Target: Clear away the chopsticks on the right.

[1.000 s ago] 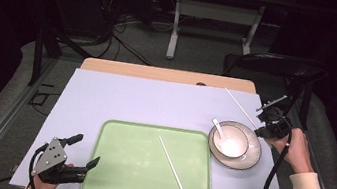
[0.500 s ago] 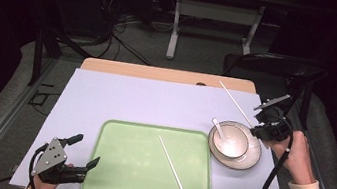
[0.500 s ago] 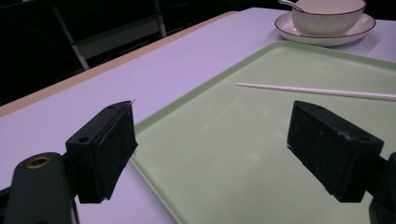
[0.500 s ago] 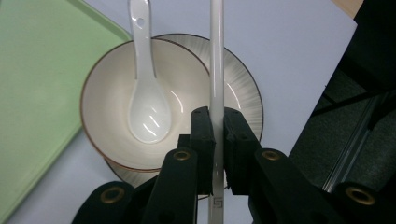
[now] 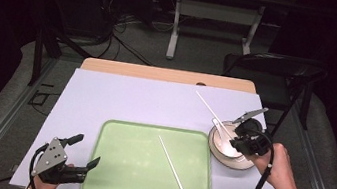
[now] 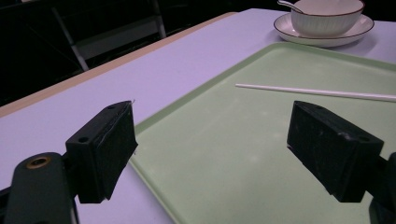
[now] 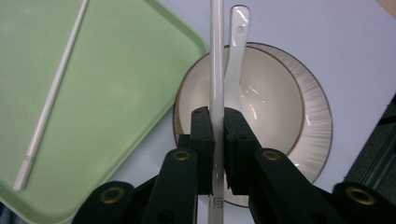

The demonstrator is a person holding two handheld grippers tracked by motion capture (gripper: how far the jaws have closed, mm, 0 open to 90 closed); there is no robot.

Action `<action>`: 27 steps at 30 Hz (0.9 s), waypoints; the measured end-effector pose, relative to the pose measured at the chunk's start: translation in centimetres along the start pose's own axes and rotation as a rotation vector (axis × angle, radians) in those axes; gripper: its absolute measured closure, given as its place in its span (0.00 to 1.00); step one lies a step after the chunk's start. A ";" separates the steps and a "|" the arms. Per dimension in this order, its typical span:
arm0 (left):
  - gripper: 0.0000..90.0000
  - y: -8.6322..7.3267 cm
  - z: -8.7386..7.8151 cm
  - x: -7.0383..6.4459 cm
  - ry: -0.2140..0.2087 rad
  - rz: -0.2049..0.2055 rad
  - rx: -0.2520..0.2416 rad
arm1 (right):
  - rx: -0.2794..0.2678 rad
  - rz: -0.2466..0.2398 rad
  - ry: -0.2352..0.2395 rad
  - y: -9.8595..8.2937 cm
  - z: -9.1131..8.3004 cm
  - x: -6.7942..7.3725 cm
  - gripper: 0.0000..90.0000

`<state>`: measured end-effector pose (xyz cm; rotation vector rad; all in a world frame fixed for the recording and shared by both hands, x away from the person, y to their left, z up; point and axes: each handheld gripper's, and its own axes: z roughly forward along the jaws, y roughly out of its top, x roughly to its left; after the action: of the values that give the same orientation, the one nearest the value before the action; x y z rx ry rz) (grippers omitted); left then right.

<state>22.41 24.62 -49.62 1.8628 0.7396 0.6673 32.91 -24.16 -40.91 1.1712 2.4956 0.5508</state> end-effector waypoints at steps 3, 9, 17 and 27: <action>0.17 0.0 0.1 0.0 -0.003 -0.001 0.005 | 0.006 -0.007 0.026 -0.1 0.7 0.9 0.93; 0.17 0.0 0.0 0.0 -0.003 -0.002 0.002 | 0.003 0.015 0.030 -0.4 1.6 2.7 0.93; 0.17 0.0 0.0 0.0 0.001 0.000 -0.001 | 0.053 0.009 0.062 -1.0 3.8 4.9 0.93; 0.17 0.0 0.0 0.0 -0.007 0.003 0.002 | 0.124 0.024 0.080 -1.7 6.4 6.4 0.93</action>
<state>22.38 24.60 -49.58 1.8676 0.7336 0.6616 30.81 -18.84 -48.11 1.2481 2.6194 0.4633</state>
